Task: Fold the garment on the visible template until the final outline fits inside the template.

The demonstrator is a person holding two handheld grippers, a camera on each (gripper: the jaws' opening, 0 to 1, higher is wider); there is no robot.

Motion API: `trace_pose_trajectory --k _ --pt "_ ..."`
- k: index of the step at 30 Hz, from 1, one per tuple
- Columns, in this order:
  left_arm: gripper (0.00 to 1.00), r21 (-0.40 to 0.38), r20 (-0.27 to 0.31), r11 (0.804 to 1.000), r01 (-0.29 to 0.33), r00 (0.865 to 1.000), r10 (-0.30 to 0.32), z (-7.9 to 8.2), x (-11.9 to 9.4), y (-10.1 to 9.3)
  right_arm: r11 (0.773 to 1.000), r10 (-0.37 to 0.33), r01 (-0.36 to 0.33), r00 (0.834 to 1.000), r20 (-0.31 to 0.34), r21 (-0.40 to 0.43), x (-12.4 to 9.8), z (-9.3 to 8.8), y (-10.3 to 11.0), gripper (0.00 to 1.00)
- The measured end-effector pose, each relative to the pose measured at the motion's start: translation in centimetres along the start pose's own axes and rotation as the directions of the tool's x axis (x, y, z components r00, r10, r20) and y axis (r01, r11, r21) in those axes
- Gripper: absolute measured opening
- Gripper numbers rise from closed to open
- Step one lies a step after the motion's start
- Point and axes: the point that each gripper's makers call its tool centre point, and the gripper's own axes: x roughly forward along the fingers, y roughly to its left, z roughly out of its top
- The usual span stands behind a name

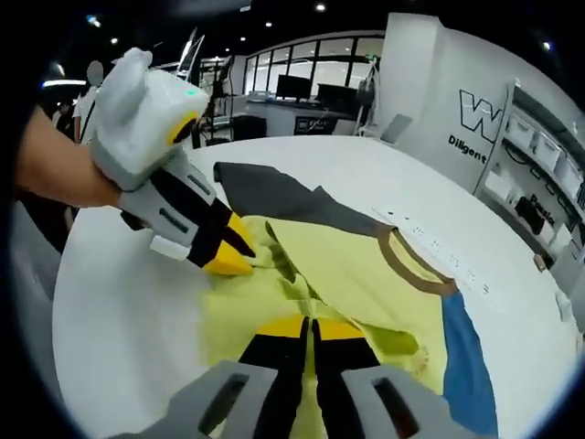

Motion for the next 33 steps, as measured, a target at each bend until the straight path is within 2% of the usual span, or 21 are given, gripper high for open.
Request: trace_pose_trajectory --k 14,17,28,33 --pt "0.09 0.010 -0.006 1.000 -0.007 1.000 0.007 -0.2 0.1 0.1 0.994 -0.087 0.082 0.994 0.067 0.065 -3.8 0.2 -2.1 0.00" --pt "0.09 0.016 -0.009 1.000 -0.011 1.000 0.011 -0.3 0.2 0.2 0.988 -0.132 0.124 0.987 0.088 0.092 -5.7 0.1 -3.0 0.00" --pt "0.10 0.032 -0.011 0.999 -0.017 1.000 0.017 -0.3 0.3 0.3 0.963 -0.224 0.201 0.968 0.113 0.181 -8.8 -1.0 -5.0 0.00" --pt "0.10 0.040 -0.011 0.999 -0.021 1.000 0.022 -0.3 0.4 0.3 0.943 -0.274 0.245 0.955 0.113 0.224 -10.4 -2.1 -6.5 0.00"
